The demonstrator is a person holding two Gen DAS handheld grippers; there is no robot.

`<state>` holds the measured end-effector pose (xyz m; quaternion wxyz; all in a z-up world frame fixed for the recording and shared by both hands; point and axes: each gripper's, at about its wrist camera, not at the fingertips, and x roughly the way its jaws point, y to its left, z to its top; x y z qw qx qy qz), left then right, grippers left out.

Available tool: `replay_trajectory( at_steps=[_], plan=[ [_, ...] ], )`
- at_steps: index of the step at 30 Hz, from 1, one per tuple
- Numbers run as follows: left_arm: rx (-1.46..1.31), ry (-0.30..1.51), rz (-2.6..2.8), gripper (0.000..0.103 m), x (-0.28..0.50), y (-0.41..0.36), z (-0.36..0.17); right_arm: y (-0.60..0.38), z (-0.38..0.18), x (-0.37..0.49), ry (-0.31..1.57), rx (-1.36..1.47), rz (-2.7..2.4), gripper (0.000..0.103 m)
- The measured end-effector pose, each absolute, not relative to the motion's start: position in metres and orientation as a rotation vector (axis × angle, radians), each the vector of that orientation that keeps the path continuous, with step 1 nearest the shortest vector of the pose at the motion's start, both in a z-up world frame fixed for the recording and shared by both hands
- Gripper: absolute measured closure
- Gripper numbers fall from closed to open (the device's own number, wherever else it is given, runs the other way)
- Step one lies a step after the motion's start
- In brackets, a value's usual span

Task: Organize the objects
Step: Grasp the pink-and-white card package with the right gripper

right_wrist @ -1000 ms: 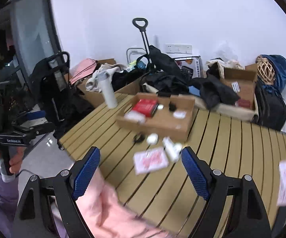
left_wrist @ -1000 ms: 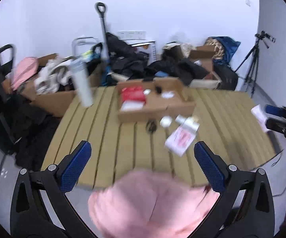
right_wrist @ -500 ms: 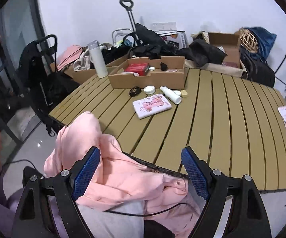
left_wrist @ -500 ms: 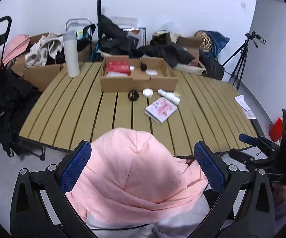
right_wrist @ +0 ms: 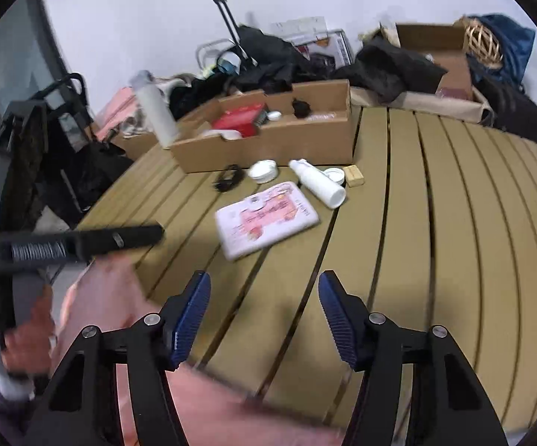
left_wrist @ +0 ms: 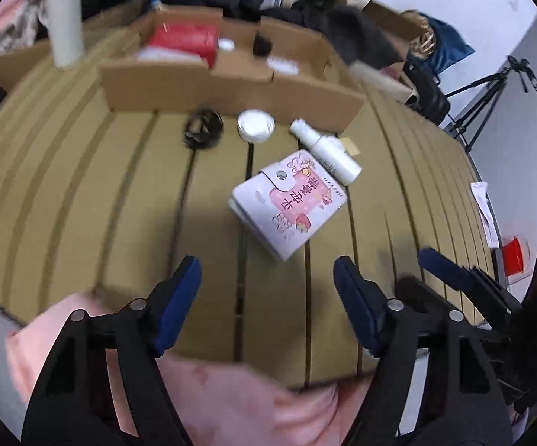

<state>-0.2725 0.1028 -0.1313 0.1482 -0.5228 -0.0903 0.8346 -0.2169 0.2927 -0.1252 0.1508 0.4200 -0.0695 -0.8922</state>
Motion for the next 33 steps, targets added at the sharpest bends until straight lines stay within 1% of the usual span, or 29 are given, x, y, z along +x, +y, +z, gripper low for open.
replay_trajectory(
  at_steps=[1,2,4,6,7,8,9,10,11,12,13,14,16,18,22,23,24,25,26,27,28,31,33],
  plan=[
    [-1.524,-0.269,2.393,0.034,-0.281,0.106,-0.14,0.293,-0.129,-0.23,-0.202,1.218,-2.558,0.045],
    [-1.538,-0.284,2.388,0.034,-0.288,0.107,-0.147,0.292,-0.133,-0.244,-0.208,1.224,-2.55,0.045],
    [-1.558,-0.315,2.389,0.041,-0.296,0.105,-0.155,0.292,-0.139,-0.266,-0.221,1.238,-2.537,0.046],
    [-1.583,-0.358,2.359,0.041,-0.304,0.103,-0.164,0.291,-0.148,-0.289,-0.226,1.253,-2.522,0.047],
    [-1.583,-0.382,2.339,0.043,-0.305,0.101,-0.167,0.291,-0.153,-0.3,-0.23,1.269,-2.512,0.049],
    [-1.581,-0.389,2.332,0.05,-0.306,0.101,-0.169,0.29,-0.157,-0.308,-0.237,1.284,-2.499,0.053],
    [-1.581,-0.387,2.334,0.054,-0.306,0.102,-0.17,0.29,-0.162,-0.313,-0.249,1.294,-2.488,0.059],
    [-1.58,-0.383,2.335,0.06,-0.306,0.102,-0.171,0.289,-0.166,-0.316,-0.261,1.301,-2.482,0.063],
    [-1.579,-0.386,2.333,0.067,-0.306,0.102,-0.172,0.289,-0.17,-0.318,-0.277,1.309,-2.473,0.064],
    [-1.577,-0.395,2.329,0.07,-0.307,0.101,-0.173,0.288,-0.173,-0.317,-0.286,1.323,-2.47,0.066],
    [-1.566,-0.406,2.332,0.077,-0.304,0.099,-0.171,0.288,-0.175,-0.313,-0.282,1.339,-2.474,0.07],
    [-1.555,-0.401,2.334,0.085,-0.302,0.097,-0.17,0.286,-0.174,-0.305,-0.281,1.341,-2.477,0.071],
    [-1.544,-0.337,2.34,0.088,-0.295,0.097,-0.166,0.285,-0.173,-0.288,-0.336,1.345,-2.422,0.08],
    [-1.545,-0.27,2.308,0.091,-0.284,0.1,-0.163,0.28,-0.171,-0.265,-0.368,1.347,-2.374,0.08],
    [-1.537,-0.16,2.32,0.09,-0.258,0.103,-0.16,0.261,-0.166,-0.219,-0.239,1.343,-2.405,0.08],
    [-1.517,-0.164,2.346,0.09,-0.257,0.1,-0.157,0.26,-0.164,-0.214,-0.213,1.327,-2.445,0.079],
    [-1.508,-0.178,2.354,0.089,-0.257,0.098,-0.154,0.263,-0.162,-0.212,-0.209,1.31,-2.468,0.078],
    [-1.502,-0.197,2.361,0.084,-0.259,0.095,-0.152,0.268,-0.16,-0.214,-0.224,1.303,-2.483,0.069],
    [-1.492,-0.226,2.372,0.076,-0.264,0.091,-0.15,0.276,-0.159,-0.22,-0.259,1.305,-2.51,0.06],
    [-1.481,-0.247,2.38,0.072,-0.268,0.089,-0.149,0.282,-0.158,-0.227,-0.3,1.311,-2.52,0.031],
    [-1.478,-0.268,2.388,0.067,-0.274,0.087,-0.148,0.287,-0.157,-0.235,-0.336,1.308,-2.517,0.011],
    [-1.494,-0.301,2.365,0.067,-0.286,0.087,-0.152,0.302,-0.154,-0.257,-0.475,1.259,-2.475,0.012],
    [-1.501,-0.331,2.337,0.067,-0.29,0.089,-0.157,0.3,-0.156,-0.276,-0.457,1.257,-2.482,0.012]
  ],
)
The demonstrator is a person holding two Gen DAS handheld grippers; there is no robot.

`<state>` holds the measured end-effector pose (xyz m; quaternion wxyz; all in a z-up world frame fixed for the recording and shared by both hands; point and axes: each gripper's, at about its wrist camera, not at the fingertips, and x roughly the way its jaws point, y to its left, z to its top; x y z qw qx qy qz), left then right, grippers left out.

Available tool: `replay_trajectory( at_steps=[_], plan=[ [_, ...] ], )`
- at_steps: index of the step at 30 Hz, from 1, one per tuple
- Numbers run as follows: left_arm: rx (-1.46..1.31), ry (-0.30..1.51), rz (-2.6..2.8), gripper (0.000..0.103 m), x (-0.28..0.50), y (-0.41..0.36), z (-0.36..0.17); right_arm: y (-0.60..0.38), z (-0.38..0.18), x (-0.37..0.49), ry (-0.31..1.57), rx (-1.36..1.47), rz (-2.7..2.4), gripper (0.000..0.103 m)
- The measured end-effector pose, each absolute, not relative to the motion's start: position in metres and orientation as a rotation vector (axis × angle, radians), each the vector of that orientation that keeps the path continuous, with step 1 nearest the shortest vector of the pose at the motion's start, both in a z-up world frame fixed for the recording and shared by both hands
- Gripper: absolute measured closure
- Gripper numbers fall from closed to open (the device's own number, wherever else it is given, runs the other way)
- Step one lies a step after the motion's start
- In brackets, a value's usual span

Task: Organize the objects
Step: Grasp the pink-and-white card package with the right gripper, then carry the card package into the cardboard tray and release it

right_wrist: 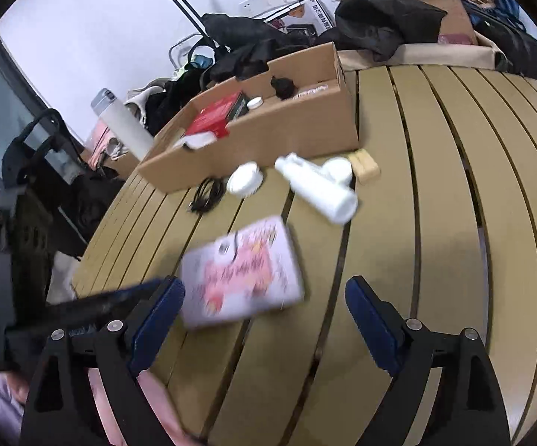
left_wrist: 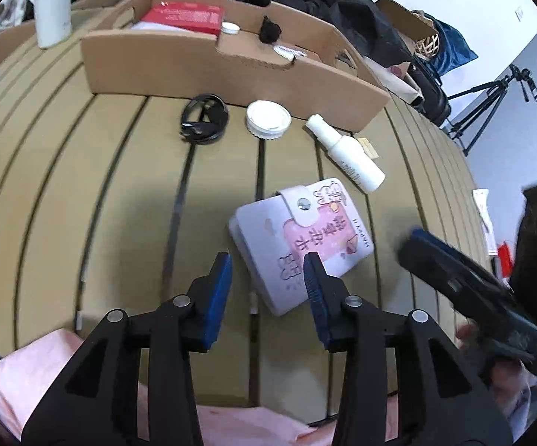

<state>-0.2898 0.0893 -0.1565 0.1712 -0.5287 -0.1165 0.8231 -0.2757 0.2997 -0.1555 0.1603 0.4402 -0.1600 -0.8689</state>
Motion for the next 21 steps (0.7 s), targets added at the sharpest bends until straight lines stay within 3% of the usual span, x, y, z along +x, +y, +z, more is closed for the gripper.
replay_trajectory(
  at_steps=[1,2,3,4,9,11,18,21],
  plan=[
    [-1.508,-0.338,2.329,0.067,-0.291,0.091,-0.159,0.297,-0.158,-0.284,-0.424,1.275,-2.487,0.012],
    [-1.515,-0.341,2.313,0.067,-0.292,0.092,-0.163,0.293,-0.162,-0.292,-0.384,1.305,-2.492,0.024],
    [-1.522,-0.346,2.306,0.067,-0.293,0.094,-0.165,0.289,-0.166,-0.298,-0.346,1.328,-2.49,0.054],
    [-1.532,-0.353,2.296,0.067,-0.294,0.094,-0.168,0.285,-0.17,-0.302,-0.317,1.345,-2.488,0.071],
    [-1.535,-0.372,2.295,0.073,-0.296,0.095,-0.174,0.282,-0.188,-0.303,-0.38,1.339,-2.406,0.072],
    [-1.524,-0.329,2.308,0.081,-0.287,0.096,-0.169,0.284,-0.187,-0.292,-0.391,1.361,-2.39,0.075],
    [-1.498,-0.255,2.254,0.082,-0.251,0.109,-0.168,0.295,-0.187,-0.219,-0.415,1.385,-2.43,0.08],
    [-1.502,-0.257,2.255,0.083,-0.25,0.111,-0.163,0.296,-0.181,-0.211,-0.395,1.375,-2.478,0.088]
  ],
)
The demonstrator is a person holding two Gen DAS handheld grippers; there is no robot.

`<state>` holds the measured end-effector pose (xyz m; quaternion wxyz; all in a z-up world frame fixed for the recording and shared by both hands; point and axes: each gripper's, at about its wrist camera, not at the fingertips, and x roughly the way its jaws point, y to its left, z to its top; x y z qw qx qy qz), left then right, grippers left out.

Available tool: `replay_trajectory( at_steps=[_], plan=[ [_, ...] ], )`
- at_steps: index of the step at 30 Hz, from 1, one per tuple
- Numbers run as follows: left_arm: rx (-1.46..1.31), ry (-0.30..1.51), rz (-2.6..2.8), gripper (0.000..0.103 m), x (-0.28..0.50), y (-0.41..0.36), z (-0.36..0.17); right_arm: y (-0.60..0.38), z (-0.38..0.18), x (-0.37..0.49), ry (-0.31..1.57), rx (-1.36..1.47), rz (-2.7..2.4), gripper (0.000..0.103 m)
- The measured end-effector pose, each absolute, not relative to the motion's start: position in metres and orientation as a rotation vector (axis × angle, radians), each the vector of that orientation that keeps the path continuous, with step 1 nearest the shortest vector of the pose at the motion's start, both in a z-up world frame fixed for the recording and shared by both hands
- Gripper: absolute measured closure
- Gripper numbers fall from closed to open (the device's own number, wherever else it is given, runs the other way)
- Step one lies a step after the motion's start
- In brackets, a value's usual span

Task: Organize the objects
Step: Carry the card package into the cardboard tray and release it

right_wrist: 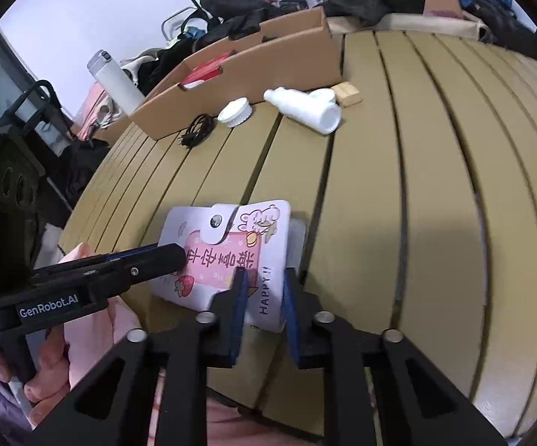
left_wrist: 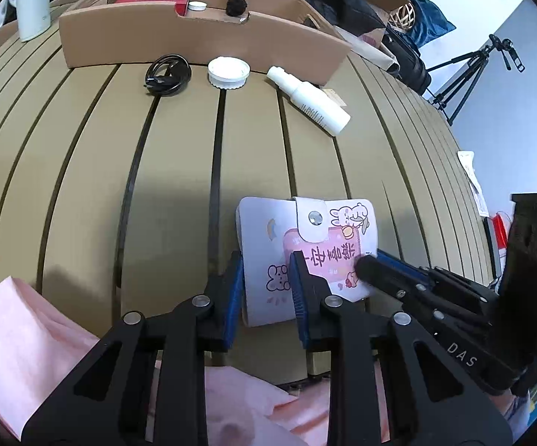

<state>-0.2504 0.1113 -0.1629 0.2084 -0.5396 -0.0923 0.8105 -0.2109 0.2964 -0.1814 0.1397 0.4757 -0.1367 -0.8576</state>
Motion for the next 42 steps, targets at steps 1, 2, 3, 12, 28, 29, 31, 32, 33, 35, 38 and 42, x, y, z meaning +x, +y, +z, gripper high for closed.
replay_trajectory(
  at_steps=[1,2,3,12,28,29,31,32,33,35,38,42],
  plan=[
    [-1.496,-0.275,2.251,0.083,-0.25,0.11,-0.159,0.297,-0.176,-0.209,-0.386,1.365,-2.492,0.089],
    [-1.482,-0.289,2.253,0.084,-0.249,0.109,-0.155,0.299,-0.169,-0.209,-0.391,1.348,-2.5,0.089],
    [-1.45,-0.307,2.261,0.084,-0.249,0.107,-0.147,0.301,-0.163,-0.21,-0.394,1.332,-2.503,0.089],
    [-1.282,-0.358,2.327,0.084,-0.334,0.108,-0.064,0.306,-0.069,-0.289,-0.333,1.145,-2.576,0.089],
    [-1.513,-0.248,2.297,0.084,-0.505,0.15,-0.153,0.288,-0.134,-0.47,-0.09,1.494,-2.634,0.089],
    [-1.536,-0.239,2.288,0.084,-0.503,0.152,-0.159,0.287,-0.14,-0.47,-0.061,1.517,-2.645,0.089],
    [-1.524,-0.252,2.281,0.084,-0.498,0.148,-0.158,0.289,-0.135,-0.468,-0.031,1.505,-2.653,0.089],
    [-1.502,-0.263,2.305,0.084,-0.495,0.143,-0.152,0.29,-0.131,-0.464,-0.022,1.498,-2.657,0.088],
    [-1.475,-0.268,2.344,0.084,-0.49,0.135,-0.139,0.29,-0.123,-0.46,-0.004,1.483,-2.668,0.086],
    [-1.389,-0.26,2.401,0.075,-0.48,0.119,-0.103,0.293,-0.104,-0.452,-0.004,1.441,-2.684,0.075],
    [-1.261,-0.103,2.514,0.02,-0.461,0.098,-0.043,0.298,-0.063,-0.44,-0.03,1.366,-2.695,0.029],
    [-1.182,0.178,2.687,0.007,-0.43,0.074,0.018,0.296,0.001,-0.416,0.007,1.26,-2.692,0.023]
  ],
)
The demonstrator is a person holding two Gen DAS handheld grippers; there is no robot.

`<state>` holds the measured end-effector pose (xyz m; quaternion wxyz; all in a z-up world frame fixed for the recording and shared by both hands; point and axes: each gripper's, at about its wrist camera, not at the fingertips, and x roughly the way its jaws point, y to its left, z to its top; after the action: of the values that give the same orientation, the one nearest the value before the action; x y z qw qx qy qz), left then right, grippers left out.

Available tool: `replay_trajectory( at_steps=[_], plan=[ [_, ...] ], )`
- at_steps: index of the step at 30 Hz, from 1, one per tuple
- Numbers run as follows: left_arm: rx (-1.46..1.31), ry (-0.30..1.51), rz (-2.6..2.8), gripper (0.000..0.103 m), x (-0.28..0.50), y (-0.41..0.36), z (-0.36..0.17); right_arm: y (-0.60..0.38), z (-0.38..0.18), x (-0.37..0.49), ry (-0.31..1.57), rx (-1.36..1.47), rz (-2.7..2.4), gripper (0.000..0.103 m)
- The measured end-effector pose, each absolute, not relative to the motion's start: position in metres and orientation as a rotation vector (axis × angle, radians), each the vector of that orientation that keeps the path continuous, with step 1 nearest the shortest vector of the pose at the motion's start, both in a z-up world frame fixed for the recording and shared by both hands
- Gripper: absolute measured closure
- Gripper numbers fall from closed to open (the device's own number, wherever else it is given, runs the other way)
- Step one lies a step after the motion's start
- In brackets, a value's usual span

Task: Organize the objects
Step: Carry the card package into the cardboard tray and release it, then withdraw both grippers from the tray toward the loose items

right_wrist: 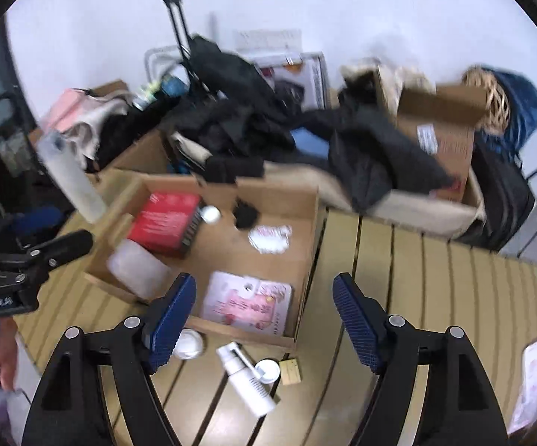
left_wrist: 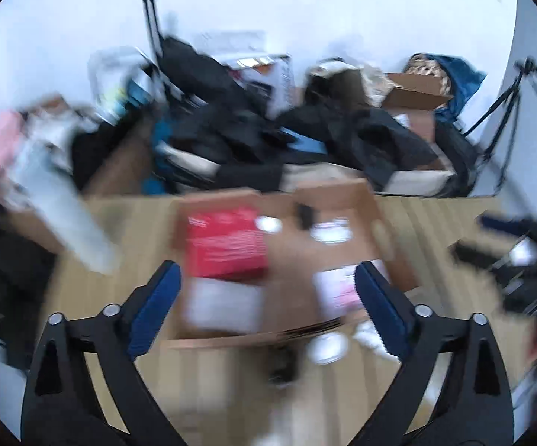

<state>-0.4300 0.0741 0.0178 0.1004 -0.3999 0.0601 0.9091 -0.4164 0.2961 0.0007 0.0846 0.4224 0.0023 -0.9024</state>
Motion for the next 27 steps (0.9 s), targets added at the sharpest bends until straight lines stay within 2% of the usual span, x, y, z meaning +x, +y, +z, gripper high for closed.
replay_trajectory(
  at_steps=[4,7,12,15,20,23,25,27],
  plan=[
    [-1.241,0.158,2.771,0.006,-0.395,0.048,0.053,0.291,0.045,-0.389,0.02,1.201,-2.718,0.023],
    [-1.178,0.128,2.785,0.005,-0.354,0.037,0.074,0.288,0.065,-0.357,-0.016,1.154,-2.719,0.023],
    [-1.1,0.13,2.836,0.0,-0.272,0.031,0.074,0.281,0.074,-0.287,0.016,1.072,-2.742,0.023],
    [-1.07,0.078,2.811,0.0,-0.218,0.024,0.055,0.279,0.063,-0.23,0.05,1.017,-2.766,0.023],
    [-1.097,0.013,2.808,0.0,-0.118,0.02,0.005,0.282,0.015,-0.13,0.043,1.021,-2.837,0.023],
    [-1.195,0.096,2.695,0.0,-0.102,0.036,-0.016,0.29,-0.016,-0.094,-0.102,1.041,-2.79,0.023],
    [-1.186,0.121,2.719,0.0,-0.102,0.04,-0.016,0.288,-0.026,-0.09,-0.112,1.077,-2.733,0.023],
    [-1.177,0.056,2.718,0.0,-0.105,0.041,-0.013,0.288,-0.028,-0.087,-0.091,1.085,-2.763,0.023]
  ],
)
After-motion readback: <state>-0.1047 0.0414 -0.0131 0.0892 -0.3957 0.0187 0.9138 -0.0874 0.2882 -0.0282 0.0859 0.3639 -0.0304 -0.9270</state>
